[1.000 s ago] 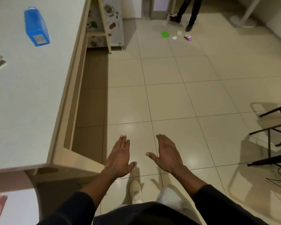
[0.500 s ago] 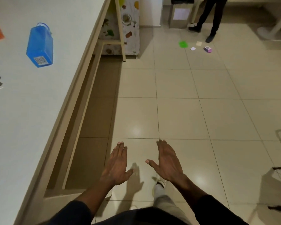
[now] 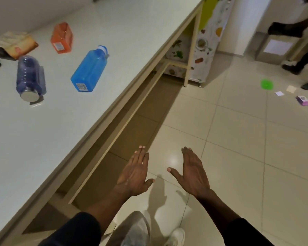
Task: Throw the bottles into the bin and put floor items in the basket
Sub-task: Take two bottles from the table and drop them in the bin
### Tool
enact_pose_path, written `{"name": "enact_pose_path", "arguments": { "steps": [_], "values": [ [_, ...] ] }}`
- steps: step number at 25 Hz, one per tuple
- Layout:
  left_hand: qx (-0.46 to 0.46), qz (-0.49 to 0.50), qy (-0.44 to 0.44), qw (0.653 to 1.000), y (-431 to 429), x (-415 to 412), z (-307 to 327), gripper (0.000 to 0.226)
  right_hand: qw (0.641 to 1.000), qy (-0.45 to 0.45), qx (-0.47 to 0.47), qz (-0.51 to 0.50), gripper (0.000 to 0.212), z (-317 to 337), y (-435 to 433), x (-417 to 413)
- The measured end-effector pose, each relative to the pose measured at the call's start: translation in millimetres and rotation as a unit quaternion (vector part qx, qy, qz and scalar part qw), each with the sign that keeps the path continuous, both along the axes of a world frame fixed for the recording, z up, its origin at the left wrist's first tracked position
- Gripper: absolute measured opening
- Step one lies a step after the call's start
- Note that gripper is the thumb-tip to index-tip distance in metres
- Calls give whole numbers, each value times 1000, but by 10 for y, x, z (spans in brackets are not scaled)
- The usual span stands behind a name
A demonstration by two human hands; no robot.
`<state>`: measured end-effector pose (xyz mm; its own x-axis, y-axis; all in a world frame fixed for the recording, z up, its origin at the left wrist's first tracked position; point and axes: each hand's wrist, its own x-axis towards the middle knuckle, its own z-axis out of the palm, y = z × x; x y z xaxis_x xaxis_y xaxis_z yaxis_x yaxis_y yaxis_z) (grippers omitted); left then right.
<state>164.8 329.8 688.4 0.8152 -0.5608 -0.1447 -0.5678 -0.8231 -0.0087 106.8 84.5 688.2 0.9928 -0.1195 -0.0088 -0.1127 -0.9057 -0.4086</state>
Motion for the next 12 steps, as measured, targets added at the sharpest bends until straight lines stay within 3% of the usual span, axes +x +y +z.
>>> {"name": "enact_pose_path", "arguments": {
  "steps": [7, 12],
  "values": [
    [-108, 53, -107, 987, -318, 990, 858, 103, 994, -86, 59, 26, 90, 635, -8, 1564],
    [-209, 124, -177, 954, -20, 1824, 1617, 91, 979, -156, 108, 80, 81, 1362, 324, 2627]
  ]
}}
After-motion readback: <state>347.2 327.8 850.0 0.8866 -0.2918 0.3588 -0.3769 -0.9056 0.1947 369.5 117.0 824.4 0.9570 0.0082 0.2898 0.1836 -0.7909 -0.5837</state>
